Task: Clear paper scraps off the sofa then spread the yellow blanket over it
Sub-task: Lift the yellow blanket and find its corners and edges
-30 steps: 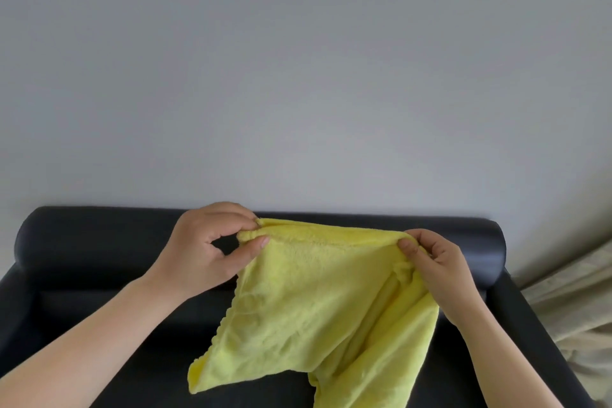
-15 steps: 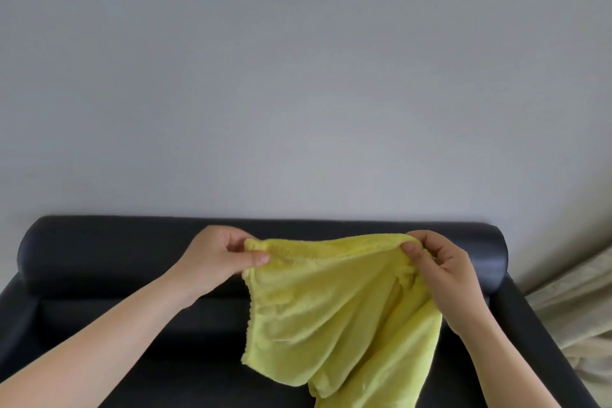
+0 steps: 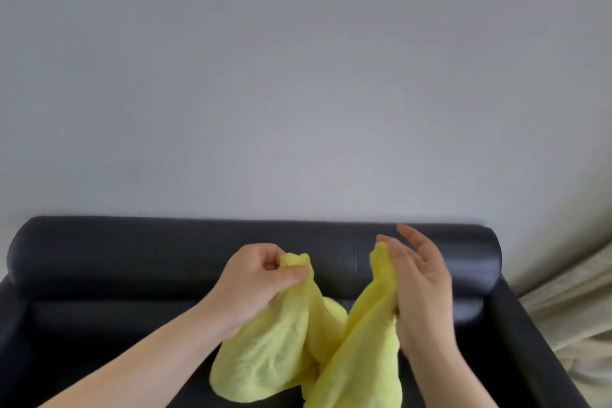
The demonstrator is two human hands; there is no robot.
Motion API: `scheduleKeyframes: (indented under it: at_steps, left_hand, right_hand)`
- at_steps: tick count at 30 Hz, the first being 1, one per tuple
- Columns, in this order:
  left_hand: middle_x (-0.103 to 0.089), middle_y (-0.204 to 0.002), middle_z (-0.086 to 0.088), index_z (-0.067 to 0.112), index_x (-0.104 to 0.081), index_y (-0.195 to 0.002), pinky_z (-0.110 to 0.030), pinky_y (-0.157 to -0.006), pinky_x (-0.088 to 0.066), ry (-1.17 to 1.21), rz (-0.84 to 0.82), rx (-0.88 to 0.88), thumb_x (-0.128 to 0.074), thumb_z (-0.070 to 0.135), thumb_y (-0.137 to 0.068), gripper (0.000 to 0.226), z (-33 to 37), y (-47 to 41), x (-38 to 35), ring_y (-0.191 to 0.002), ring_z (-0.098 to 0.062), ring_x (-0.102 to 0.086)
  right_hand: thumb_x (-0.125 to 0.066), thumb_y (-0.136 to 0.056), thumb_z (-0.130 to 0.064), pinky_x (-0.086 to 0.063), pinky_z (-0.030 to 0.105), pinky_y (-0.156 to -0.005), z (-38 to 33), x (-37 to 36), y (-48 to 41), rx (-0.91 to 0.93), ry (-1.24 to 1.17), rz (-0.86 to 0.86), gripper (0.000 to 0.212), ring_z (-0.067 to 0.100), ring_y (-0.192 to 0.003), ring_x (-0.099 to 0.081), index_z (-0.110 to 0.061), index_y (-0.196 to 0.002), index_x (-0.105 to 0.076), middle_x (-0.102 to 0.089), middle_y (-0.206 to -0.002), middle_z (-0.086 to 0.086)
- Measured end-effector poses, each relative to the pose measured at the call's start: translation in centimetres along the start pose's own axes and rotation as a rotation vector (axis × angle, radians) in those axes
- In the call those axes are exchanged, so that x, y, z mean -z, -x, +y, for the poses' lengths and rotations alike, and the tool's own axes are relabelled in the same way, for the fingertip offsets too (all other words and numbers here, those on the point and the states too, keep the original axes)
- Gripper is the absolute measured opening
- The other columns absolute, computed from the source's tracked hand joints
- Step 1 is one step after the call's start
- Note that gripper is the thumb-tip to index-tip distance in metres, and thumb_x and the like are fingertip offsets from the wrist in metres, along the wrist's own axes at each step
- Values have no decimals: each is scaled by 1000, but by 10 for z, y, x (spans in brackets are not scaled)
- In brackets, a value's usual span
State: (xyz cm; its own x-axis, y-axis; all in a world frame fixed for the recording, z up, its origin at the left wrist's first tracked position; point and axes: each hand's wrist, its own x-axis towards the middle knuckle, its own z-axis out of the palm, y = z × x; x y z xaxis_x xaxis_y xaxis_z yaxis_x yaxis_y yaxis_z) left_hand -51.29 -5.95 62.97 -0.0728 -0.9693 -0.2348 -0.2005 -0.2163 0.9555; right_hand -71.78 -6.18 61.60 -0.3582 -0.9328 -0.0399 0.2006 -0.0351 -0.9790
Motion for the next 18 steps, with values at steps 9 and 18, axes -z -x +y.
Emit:
scheduleKeyframes:
  at_steps: [9,18]
  left_hand:
    - [-73,-83,-12,10,-73,-81,-35,-72,-58,128,-81,34,-76,24,-78,15,15,16,-12,-76,-25,-70]
    - [-70,-103,-24,-1,-72,-100,-38,-81,-57,360,-158,113,-57,16,-90,25,7,24,-1,-88,-29,-68]
  right_hand:
    - [-60,-89,-24,-56,40,-85,17,-30,49,-178,-201,-469,37,25,-102,-67,-26,-126,-56,-68,-116,8]
    - [-59,-81,-8,-53,41,-79,19,-23,45,-295,-273,-497,48,34,-99,-66,-17,-127,-52,-69,-116,13]
